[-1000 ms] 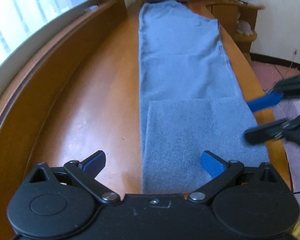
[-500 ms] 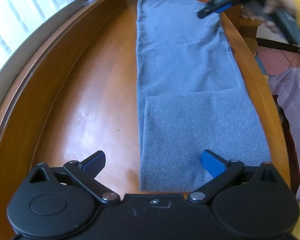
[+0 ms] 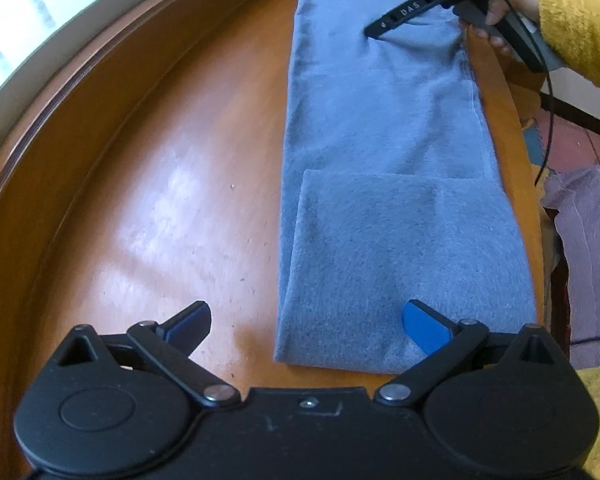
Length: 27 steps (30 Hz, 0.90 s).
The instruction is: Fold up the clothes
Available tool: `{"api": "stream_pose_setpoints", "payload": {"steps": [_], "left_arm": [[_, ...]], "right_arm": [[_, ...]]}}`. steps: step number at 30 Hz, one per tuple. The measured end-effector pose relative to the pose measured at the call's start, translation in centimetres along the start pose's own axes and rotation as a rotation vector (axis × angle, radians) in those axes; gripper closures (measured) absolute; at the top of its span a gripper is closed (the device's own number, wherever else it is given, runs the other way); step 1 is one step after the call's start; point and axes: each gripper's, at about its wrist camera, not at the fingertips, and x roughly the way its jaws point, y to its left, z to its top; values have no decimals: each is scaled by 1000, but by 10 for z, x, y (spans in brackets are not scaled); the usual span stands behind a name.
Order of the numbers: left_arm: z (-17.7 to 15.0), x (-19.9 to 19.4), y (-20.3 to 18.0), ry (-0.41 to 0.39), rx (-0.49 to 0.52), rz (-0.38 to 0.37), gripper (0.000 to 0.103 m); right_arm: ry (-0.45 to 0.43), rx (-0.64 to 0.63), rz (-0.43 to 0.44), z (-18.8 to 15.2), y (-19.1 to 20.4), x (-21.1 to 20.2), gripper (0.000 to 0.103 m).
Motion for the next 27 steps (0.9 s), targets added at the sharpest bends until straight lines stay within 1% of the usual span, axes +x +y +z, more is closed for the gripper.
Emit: {"api": "stream_pose_setpoints", "payload": {"steps": [4,5,7,9,12,13,15,18,21,23,25,27], "left_arm": [[3,-2,-9,-3,5,12,0],[3,-3,-9,-8,2,10,0],[3,-3,-8,-16,-11,1,0],[0,-10,-5,-37,-19,-8,0],[-5,-28,-5,-103,4,-13,0],[-5,-35,-6,-136,19,-24,0],[-4,-47,-10,-198,54,-71,0],[0,-52,-19,-261,126,-157,0],[3,-38,-27,-249,205,-227,0],[0,-26,-32,-220,236,-247,0],[-6,-14,-33,-199,250,-261,0],[-9,-8,-24,-194,194,-287,0]], "right_arm": [[-3,-38,24,11,1,13,29],[2,-33,15,12,1,11,30],[0,-7,-12,13,3,3,37],[-60,21,5,6,14,-28,37],[-149,-20,41,-18,53,-86,37],[-174,-47,55,-30,71,-106,37],[-206,-60,71,-51,103,-132,37],[-212,-62,100,-88,153,-161,38],[-196,-148,46,-112,198,-164,40],[-160,-170,-1,-119,212,-155,40],[-114,-149,-27,-123,213,-141,40],[-76,-114,-20,-127,211,-129,40]]}}
